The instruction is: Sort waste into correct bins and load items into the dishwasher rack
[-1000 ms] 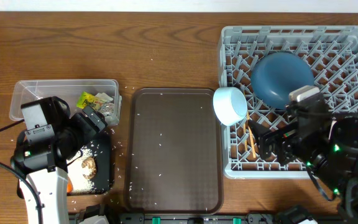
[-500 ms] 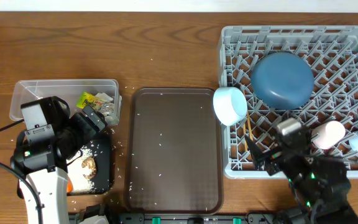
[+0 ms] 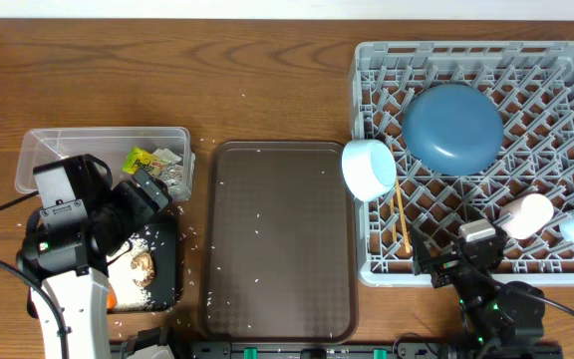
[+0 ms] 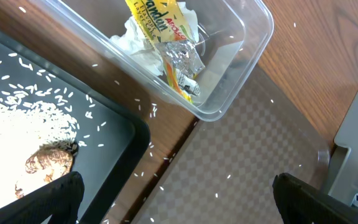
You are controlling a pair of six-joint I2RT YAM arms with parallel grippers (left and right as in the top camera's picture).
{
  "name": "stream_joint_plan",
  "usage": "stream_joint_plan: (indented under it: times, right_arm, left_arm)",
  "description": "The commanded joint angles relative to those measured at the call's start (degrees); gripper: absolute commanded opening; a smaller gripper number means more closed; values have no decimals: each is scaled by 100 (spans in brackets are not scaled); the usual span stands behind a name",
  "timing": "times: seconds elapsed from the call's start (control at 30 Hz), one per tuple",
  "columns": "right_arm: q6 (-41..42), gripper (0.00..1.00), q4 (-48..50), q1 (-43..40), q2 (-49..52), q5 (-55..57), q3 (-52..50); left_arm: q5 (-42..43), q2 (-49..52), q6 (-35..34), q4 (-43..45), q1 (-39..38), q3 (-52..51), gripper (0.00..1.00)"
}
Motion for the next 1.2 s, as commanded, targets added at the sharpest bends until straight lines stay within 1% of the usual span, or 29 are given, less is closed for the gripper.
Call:
stream_joint_plan:
  times: [0.0, 0.23, 0.27, 0.93, 1.17]
  right_arm:
    - [-74, 99, 328, -131, -63, -52, -332]
    - [-74, 99, 1912, -155, -66, -48, -1029]
    - [-76, 99, 1993, -155, -66, -44, -1060]
    - [-76, 99, 1969, -155, -63, -31, -1058]
    - [-76, 99, 1969, -155, -61, -31, -1058]
  left_arm:
    - [-74, -37, 98, -2, 31, 118, 98]
    - [-74, -37, 98, 0, 31, 118, 98]
    - [-74, -37, 98, -2, 31, 118, 98]
    - [-74, -37, 98, 0, 31, 118, 98]
    - [-79, -48, 98, -24, -98, 92, 98]
